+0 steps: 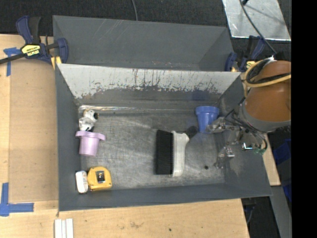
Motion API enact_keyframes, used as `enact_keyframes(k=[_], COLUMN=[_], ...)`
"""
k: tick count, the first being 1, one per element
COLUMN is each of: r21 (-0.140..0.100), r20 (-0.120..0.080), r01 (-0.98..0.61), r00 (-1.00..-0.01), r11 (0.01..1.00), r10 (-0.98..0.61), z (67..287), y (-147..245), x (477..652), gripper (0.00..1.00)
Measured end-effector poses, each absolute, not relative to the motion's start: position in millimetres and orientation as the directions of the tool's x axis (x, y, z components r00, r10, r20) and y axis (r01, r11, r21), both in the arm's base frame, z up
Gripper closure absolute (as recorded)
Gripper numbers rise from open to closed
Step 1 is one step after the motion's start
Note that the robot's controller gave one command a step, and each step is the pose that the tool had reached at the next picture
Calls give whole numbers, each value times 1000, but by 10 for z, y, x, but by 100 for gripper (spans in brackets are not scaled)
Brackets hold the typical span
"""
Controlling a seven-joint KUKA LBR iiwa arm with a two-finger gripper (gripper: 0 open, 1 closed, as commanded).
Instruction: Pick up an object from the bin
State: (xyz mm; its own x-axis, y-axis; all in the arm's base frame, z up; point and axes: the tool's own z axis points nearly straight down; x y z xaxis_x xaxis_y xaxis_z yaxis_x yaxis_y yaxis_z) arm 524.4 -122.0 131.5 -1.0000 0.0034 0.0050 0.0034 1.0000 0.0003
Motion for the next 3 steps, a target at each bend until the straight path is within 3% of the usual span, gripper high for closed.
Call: enact_keyframes(k=[1,2,3], r21=[-1,-3,2], r20=[-3,1,-13], r01=[1,60,66], r00=[-1000,-998,-998], r11=[1000,998,998], r10=[1,60,66], z=[1357,1513,1464], y=[-1217,-977,-661], x=[5264,5346,5502], gripper=[0,0,0])
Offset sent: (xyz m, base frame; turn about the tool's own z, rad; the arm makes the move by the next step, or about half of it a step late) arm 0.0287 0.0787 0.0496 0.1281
